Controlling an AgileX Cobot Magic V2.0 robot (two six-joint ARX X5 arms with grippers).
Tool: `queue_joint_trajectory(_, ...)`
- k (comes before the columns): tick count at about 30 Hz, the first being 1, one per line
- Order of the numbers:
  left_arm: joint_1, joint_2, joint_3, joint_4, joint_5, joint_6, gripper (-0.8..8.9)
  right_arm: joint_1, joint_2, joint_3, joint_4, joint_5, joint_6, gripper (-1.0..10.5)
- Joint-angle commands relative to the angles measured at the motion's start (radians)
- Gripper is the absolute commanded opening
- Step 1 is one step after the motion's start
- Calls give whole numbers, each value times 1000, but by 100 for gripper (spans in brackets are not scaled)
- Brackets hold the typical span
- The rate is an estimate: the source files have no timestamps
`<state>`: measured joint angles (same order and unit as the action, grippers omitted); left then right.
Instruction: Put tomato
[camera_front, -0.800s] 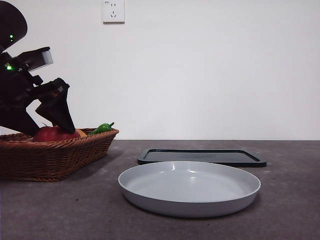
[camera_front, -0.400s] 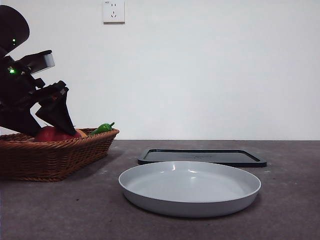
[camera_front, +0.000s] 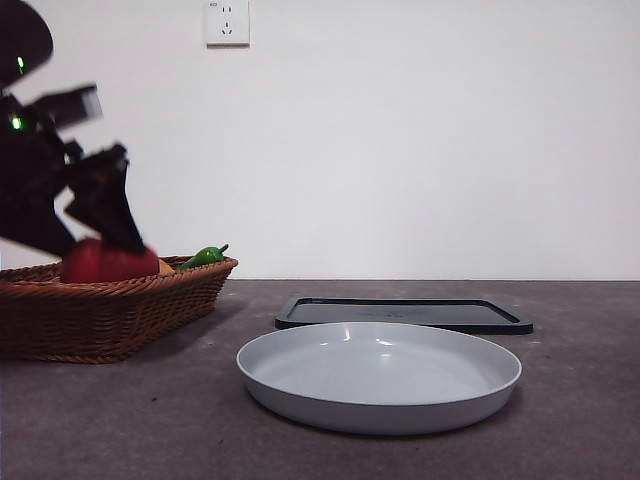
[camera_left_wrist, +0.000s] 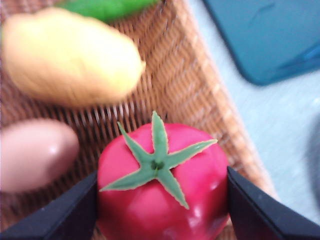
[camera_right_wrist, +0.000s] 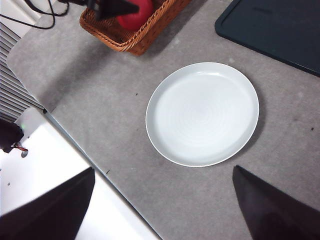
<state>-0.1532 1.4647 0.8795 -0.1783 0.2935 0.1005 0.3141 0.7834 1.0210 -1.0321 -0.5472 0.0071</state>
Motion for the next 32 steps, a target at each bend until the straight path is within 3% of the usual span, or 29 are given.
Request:
queue_joint_trajectory(1,-12,-76,14,15,3,-13,241,5,6,19,6,-2,-3,439)
queue_joint_trajectory(8,-91,-246,14,15,6,-50,241,5,6,19,6,-2,-3,439)
queue_joint_trajectory(15,-268,-298,14,34,45,-69,241,5,7,19,6,-2,-3,438)
queue_joint_trajectory(22,-444,-206,14,122,45,-68,241,5,7,19,6,-2,-4,438)
queue_joint_trajectory(32,-551,16,14,222,44,-68,245,5,6,19,6,-2,-4,438)
